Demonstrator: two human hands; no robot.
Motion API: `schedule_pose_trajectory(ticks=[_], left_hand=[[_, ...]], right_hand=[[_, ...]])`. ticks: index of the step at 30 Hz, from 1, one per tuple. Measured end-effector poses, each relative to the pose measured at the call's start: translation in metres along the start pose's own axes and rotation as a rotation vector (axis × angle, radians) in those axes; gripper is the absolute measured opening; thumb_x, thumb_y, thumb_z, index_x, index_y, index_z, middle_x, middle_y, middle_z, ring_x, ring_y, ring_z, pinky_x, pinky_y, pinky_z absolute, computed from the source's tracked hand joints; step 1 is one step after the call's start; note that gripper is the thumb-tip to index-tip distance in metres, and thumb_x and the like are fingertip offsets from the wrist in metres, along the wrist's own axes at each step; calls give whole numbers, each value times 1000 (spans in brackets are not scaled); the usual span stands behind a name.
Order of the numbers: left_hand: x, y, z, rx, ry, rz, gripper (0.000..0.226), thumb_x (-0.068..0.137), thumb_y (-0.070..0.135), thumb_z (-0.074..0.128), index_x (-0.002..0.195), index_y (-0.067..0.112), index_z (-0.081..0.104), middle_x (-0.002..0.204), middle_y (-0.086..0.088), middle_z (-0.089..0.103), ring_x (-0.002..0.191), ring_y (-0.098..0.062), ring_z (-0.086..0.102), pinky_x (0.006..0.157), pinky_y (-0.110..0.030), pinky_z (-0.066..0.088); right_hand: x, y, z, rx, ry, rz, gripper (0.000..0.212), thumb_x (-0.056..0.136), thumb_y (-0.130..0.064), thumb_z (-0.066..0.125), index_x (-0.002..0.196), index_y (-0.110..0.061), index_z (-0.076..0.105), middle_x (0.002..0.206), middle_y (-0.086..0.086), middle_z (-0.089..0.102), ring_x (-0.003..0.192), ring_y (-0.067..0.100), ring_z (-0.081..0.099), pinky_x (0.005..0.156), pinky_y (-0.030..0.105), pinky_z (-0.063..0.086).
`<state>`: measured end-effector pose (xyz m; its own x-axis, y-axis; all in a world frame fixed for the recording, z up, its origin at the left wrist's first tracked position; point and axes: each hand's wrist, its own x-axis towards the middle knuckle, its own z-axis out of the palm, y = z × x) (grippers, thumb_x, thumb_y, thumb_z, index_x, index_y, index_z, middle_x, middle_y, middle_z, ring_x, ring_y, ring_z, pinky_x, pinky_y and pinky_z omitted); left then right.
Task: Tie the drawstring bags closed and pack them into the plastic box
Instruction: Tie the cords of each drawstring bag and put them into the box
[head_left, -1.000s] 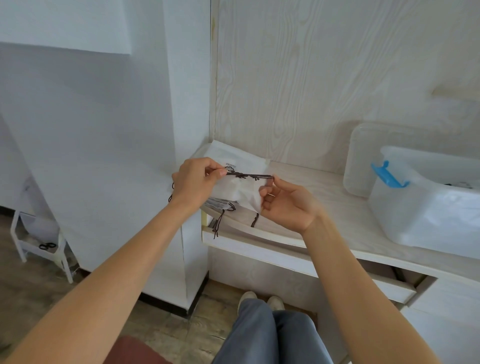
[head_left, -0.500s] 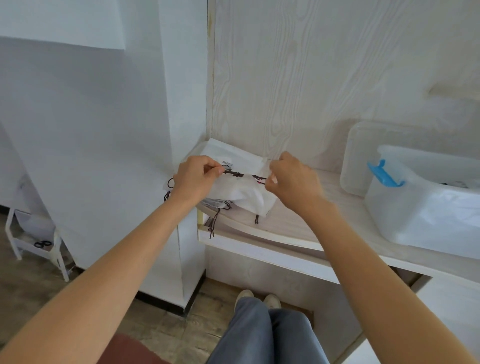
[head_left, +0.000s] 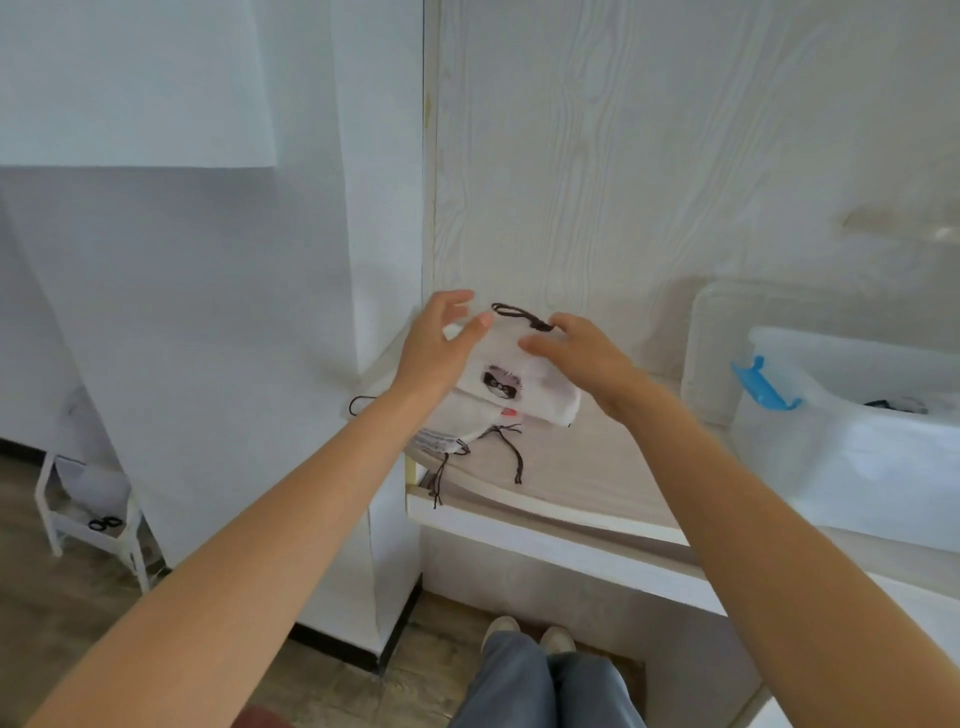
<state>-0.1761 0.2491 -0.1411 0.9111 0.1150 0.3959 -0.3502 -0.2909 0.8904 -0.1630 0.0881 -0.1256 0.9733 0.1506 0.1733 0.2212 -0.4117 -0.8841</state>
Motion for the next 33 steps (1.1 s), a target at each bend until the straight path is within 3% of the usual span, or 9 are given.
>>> schedule_pose_trajectory(ticks=[3, 7, 10, 13, 16, 19, 22, 26, 33], left_hand=[[10, 9, 18, -113, -38, -227, 69, 88, 42, 59, 145, 21, 25, 147, -5, 33, 133, -17, 35, 105, -30, 31], [19, 29, 55, -214, -159, -461, 83, 82, 63, 52, 148, 30, 13, 149, -2, 31, 134, -26, 34, 107, -43, 29], [28, 39, 87, -264, -260, -604, 89, 65, 83, 48, 139, 36, 33, 135, -4, 50, 114, -28, 53, 97, -44, 41], [24, 52, 111, -363, -398, -720, 73, 72, 84, 37, 102, 21, 58, 97, -9, 62, 93, -29, 63, 86, -45, 44], [21, 61, 136, -457, -449, -723, 62, 80, 76, 39, 79, 17, 54, 69, -4, 51, 64, -18, 53, 63, -31, 45], [27, 86, 157, -437, -416, -642, 52, 82, 69, 43, 103, 24, 57, 70, 1, 49, 54, -12, 42, 50, -20, 32], [31, 108, 185, -373, -351, -476, 61, 85, 52, 55, 137, 25, 37, 113, -4, 59, 88, -20, 57, 74, -26, 45], [19, 134, 223, -237, -415, -383, 101, 61, 61, 69, 144, 42, 16, 141, -4, 37, 122, -24, 44, 97, -33, 42], [-3, 153, 277, 169, -535, -122, 88, 78, 32, 71, 146, 39, 16, 141, -14, 19, 118, -29, 43, 92, -31, 42]], right_hand=[[-2, -4, -23, 416, 54, 60, 8, 90, -18, 56, 93, -10, 56, 86, 7, 63, 77, 21, 62, 68, 35, 52], [-12, -11, -64, 793, 89, 36, 16, 94, -18, 48, 97, -9, 61, 87, 8, 70, 77, 22, 67, 68, 32, 55], [-20, -18, -93, 964, 137, 13, 20, 95, -22, 46, 97, -8, 61, 86, 8, 71, 77, 22, 69, 68, 34, 56], [-25, -24, -118, 1020, 202, -15, 20, 96, -22, 46, 93, -8, 60, 79, 8, 72, 71, 21, 70, 68, 35, 56], [-34, -24, -147, 901, 354, 17, 15, 95, -21, 50, 85, -12, 57, 76, 4, 66, 69, 20, 64, 67, 38, 52], [-39, -5, -188, 589, 591, 33, 9, 91, -16, 55, 96, -14, 48, 87, 5, 55, 72, 19, 55, 59, 32, 48], [-52, 21, -228, 228, 743, 20, 27, 91, -15, 50, 117, -21, 42, 88, 5, 56, 67, 14, 50, 57, 27, 41], [-79, 43, -264, -52, 714, -11, 48, 91, -26, 58, 135, -21, 40, 122, 1, 46, 110, 15, 47, 92, 36, 43], [-112, 71, -305, -612, 672, 59, 47, 91, -5, 54, 137, -13, 43, 143, 5, 37, 123, 25, 45, 96, 22, 32]])
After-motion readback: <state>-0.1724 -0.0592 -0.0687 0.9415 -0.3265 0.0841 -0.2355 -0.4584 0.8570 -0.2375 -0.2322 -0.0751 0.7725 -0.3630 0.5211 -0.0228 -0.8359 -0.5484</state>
